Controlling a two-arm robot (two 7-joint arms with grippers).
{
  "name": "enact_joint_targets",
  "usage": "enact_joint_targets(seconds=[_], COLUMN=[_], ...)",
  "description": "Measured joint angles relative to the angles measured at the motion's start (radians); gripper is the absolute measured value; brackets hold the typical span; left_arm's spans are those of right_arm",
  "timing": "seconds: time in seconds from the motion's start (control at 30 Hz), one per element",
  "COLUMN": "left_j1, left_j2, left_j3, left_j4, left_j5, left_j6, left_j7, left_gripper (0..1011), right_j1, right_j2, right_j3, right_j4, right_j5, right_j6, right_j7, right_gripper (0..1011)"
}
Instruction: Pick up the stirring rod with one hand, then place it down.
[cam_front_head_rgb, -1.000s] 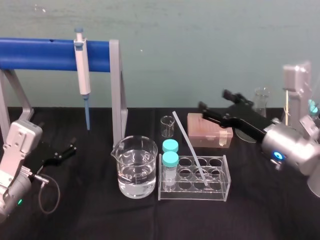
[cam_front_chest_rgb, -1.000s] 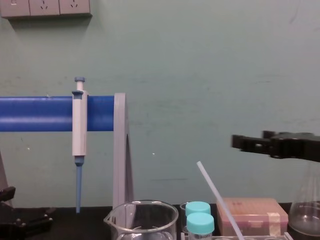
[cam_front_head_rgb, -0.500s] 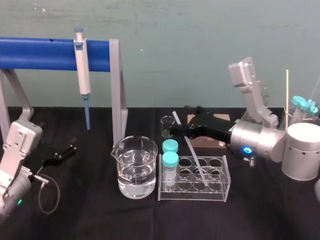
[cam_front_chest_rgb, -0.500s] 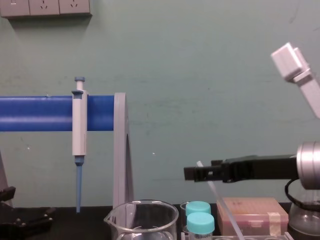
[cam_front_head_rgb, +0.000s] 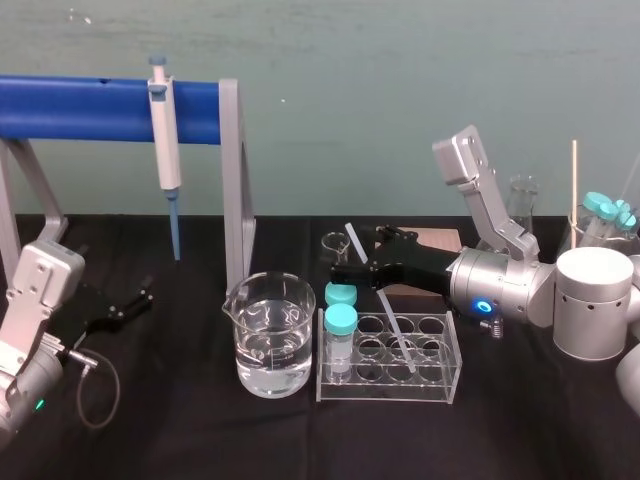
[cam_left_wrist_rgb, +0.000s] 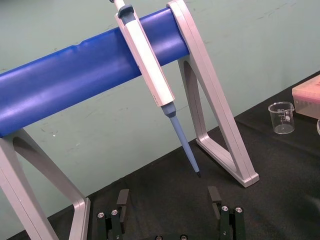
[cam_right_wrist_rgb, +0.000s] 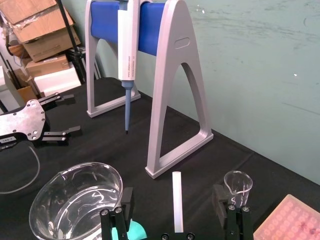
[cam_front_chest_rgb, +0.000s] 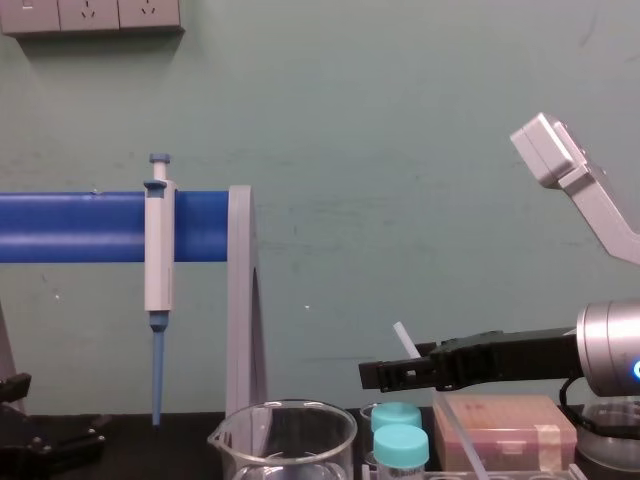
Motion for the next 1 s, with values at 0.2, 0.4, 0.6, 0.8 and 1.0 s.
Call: enact_joint_targets(seconds=[0.2, 0.4, 0.6, 0.8, 1.0], left_j1=[0.000, 0.000, 0.000, 0.000, 0.000], left_j2=[0.000, 0.000, 0.000, 0.000, 0.000], left_j3=[0.000, 0.000, 0.000, 0.000, 0.000], left_j4=[0.000, 0.000, 0.000, 0.000, 0.000], left_j5=[0.000, 0.000, 0.000, 0.000, 0.000], left_j6=[0.000, 0.000, 0.000, 0.000, 0.000], left_j7=[0.000, 0.000, 0.000, 0.000, 0.000], left_gripper=[1000, 1000, 1000, 1000, 1000], right_j1=[0.001, 0.001, 0.001, 0.001, 0.001], right_j2=[0.000, -0.001, -0.001, -0.001, 0.000], right_j3=[0.000, 0.000, 0.001, 0.001, 0.001], right_j4=[0.001, 0.001, 0.001, 0.001, 0.001], right_j5=[0.002, 0.003, 0.004, 0.005, 0.005], right_j6=[0.001, 0.001, 0.002, 0.002, 0.003], right_j7=[0.000, -0.001, -0.001, -0.001, -0.001], right_gripper=[1003, 908, 734, 570, 366])
